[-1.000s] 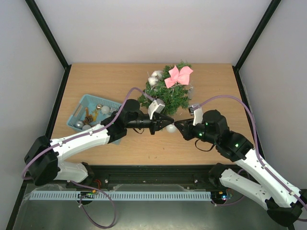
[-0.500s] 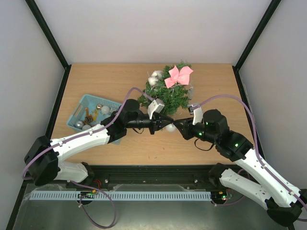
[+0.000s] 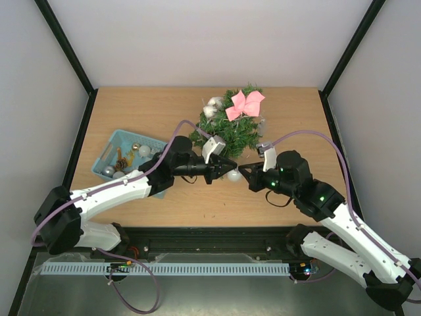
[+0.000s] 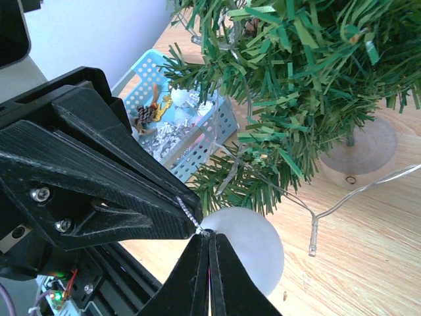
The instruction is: Decorate the small christmas tree
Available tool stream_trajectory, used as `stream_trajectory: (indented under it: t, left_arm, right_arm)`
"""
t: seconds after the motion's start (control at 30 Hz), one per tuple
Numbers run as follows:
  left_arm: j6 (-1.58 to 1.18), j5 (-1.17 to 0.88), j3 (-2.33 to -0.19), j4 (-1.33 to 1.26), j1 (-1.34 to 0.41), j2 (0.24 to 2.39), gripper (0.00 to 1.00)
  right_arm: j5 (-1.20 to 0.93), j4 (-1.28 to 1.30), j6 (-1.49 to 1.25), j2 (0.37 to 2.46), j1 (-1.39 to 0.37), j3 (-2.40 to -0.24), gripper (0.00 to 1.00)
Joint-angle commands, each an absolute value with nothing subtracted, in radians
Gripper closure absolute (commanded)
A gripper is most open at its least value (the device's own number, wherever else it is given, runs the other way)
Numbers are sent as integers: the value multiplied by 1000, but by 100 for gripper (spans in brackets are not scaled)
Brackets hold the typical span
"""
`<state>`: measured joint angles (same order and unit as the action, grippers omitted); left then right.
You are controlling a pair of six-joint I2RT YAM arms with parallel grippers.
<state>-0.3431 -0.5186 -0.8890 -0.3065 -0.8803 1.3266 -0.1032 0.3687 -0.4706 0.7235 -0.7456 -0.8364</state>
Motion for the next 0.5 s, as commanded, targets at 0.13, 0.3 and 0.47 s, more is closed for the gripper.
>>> stream_trajectory:
  t: [0.13,0.3,0.47]
  left_arm:
    - [-322,-471,-944,-256,-872,1384,98]
    - [-327,-447,-963,-256,-866,1398,97]
    - [-328,-429,-974,-258,-861,1398,97]
  right_arm:
    - [-21,365,-466,740,-743,-826,99]
    - [1,364,-464,753,-738,-827,99]
    - [4,355,-456,765,-727,-825,99]
